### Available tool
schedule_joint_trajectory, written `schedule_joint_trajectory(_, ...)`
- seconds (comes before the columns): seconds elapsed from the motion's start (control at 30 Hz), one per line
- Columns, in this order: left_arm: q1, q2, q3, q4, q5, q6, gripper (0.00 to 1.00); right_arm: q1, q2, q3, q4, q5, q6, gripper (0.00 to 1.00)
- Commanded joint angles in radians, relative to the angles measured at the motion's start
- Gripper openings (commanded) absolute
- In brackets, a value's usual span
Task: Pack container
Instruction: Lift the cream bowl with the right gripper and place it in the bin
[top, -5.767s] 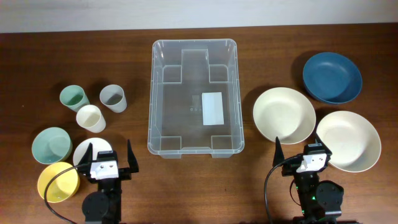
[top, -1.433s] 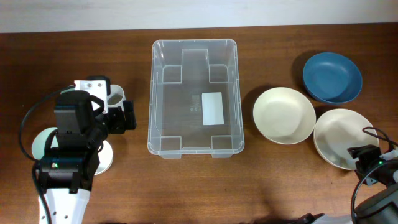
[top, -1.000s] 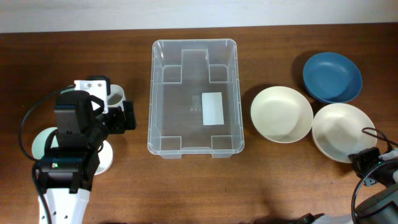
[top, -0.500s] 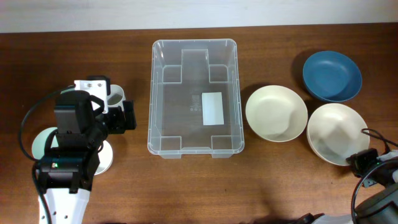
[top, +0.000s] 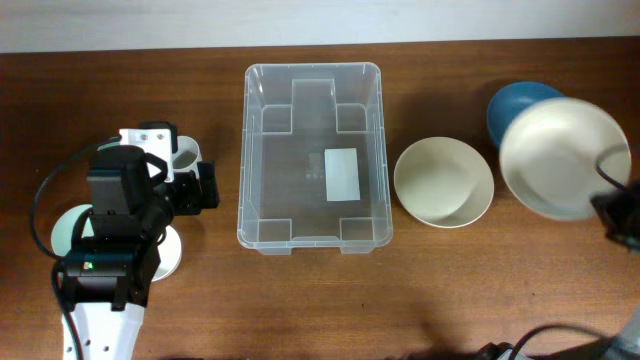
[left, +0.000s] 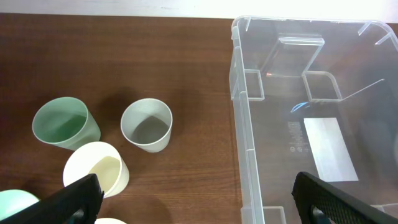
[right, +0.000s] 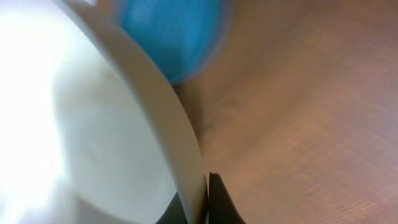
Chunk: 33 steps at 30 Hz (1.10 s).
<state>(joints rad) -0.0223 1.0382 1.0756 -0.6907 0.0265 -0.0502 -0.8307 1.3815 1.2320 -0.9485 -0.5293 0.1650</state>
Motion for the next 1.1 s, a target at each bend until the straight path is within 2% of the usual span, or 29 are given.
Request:
schedule_joint_trajectory(0.0, 0.004, 0.002, 0.018, 0.006, 0.003, -0.006, 1.00, 0.165, -0.018, 0.148, -0.061, -0.030, -0.089, 0.04)
schedule_joint_trajectory(0.2, 0.026, 0.002, 0.018, 0.000, 0.003, -0.023, 1.00, 0.539, 0.045, 0.349, -0.127, 0.177, -0.090, 0.04)
schedule_joint_trajectory(0.3, 0.097, 0.002, 0.018, -0.018, 0.004, -0.095, 1.00, 0.703, 0.105, 0.441, -0.139, 0.249, -0.090, 0.04)
schedule_joint_trajectory(0.43, 0.219, 0.016, 0.023, -0.025, 0.040, -0.122, 1.00, 0.860, 0.229, 0.591, -0.157, 0.302, -0.082, 0.04)
schedule_joint_trajectory(0.57, 0.298, 0.060, 0.066, -0.061, 0.090, -0.121, 0.99, 0.958, 0.397, 0.801, -0.205, 0.338, -0.083, 0.04)
schedule_joint_trajectory(0.77, 0.307, 0.159, 0.143, -0.117, 0.090, -0.121, 0.99, 1.059, 0.669, 1.100, -0.301, 0.362, -0.083, 0.04)
schedule_joint_trajectory(1.07, 0.307, 0.185, 0.147, -0.113, 0.090, -0.121, 0.99, 1.167, 0.905, 1.131, -0.298, 0.448, -0.084, 0.04)
